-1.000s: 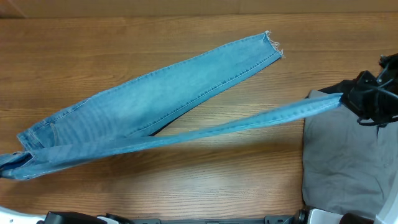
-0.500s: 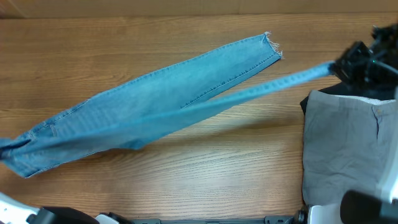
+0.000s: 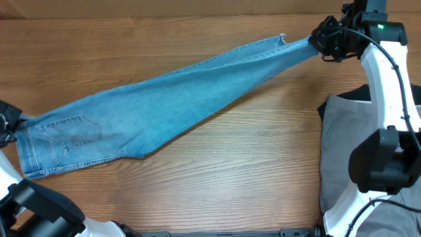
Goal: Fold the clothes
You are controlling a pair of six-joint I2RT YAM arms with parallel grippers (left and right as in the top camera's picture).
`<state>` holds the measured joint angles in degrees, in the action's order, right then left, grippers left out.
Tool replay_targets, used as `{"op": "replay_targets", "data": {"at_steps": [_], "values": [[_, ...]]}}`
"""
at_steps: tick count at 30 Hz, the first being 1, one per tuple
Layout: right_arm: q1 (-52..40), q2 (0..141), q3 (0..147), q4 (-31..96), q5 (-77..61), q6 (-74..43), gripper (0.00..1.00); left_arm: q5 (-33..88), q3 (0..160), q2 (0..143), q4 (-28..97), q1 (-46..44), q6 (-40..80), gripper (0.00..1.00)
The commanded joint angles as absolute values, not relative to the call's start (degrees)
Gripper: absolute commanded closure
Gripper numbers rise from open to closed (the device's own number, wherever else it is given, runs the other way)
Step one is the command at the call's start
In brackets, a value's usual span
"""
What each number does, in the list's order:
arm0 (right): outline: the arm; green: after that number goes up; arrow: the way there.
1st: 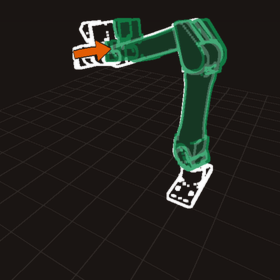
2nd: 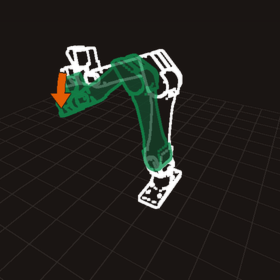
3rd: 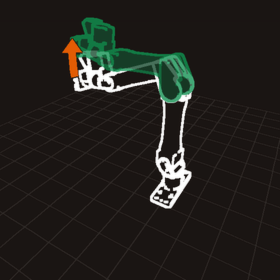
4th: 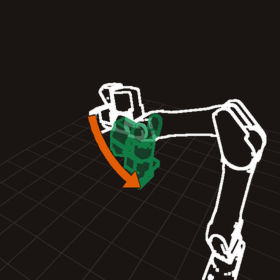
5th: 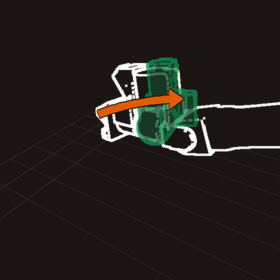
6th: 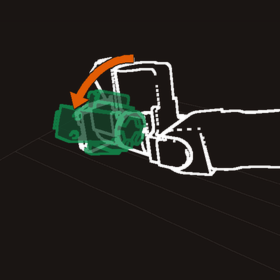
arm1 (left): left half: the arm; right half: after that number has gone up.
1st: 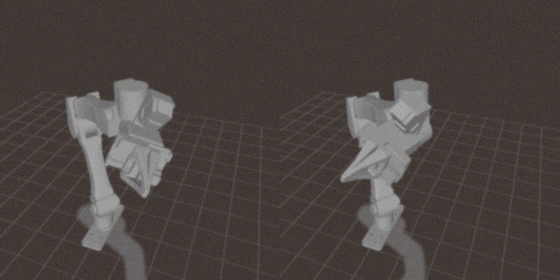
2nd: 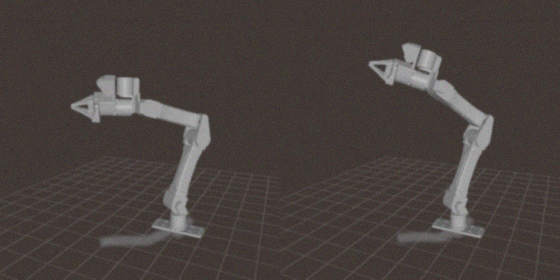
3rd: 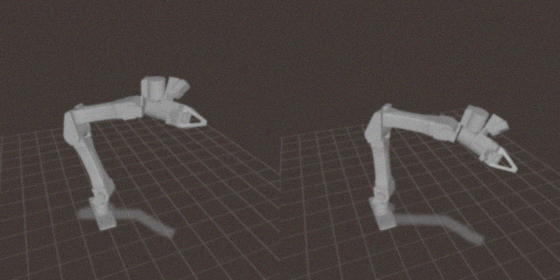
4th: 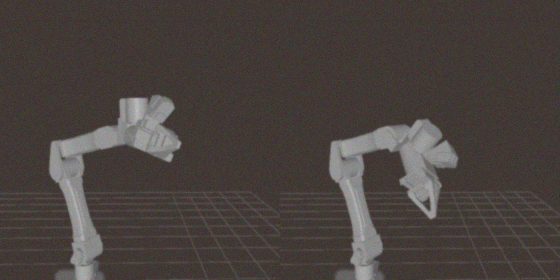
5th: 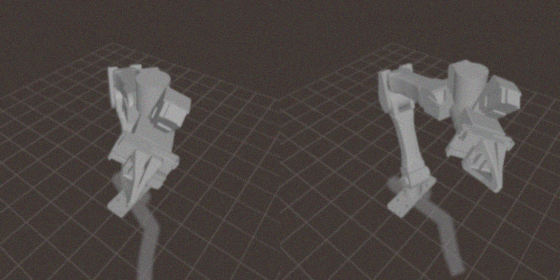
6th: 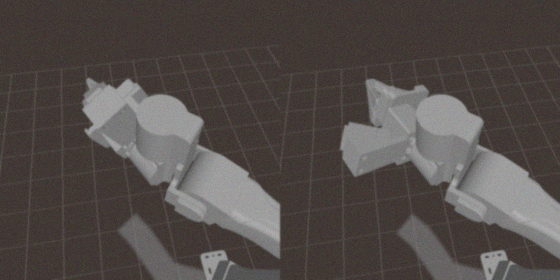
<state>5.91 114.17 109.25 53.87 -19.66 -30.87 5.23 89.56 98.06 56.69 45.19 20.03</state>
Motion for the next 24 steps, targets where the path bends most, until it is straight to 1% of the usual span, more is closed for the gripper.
{"op": "replay_targets", "data": {"at_steps": [1, 6, 16, 20, 24], "values": [[6.4, 117.3, 111.0, 50.2, -18.0, -33.3, 0.96, 2.2, 91.6, 100.1, 54.8, 43.0, 21.0, 0.96], [5.4, 121.7, 111.0, 45.2, -18.2, -33.5, 0.96, 0.8, 91.6, 102.7, 54.1, 40.9, 21.0, 0.96], [2.7, 127.8, 111.0, 36.2, -17.6, -39.4, 0.94, 0.9, 91.6, 103.6, 53.5, 40.4, 21.1, 0.96], [2.2, 131.0, 111.0, 33.5, -17.6, -43.1, 0.94, 0.8, 91.6, 103.6, 53.5, 40.1, 21.0, 0.96], [2.3, 131.5, 111.0, 32.1, -17.7, -43.5, 0.94, 0.9, 91.6, 103.6, 53.5, 39.8, 21.0, 0.96]]}}
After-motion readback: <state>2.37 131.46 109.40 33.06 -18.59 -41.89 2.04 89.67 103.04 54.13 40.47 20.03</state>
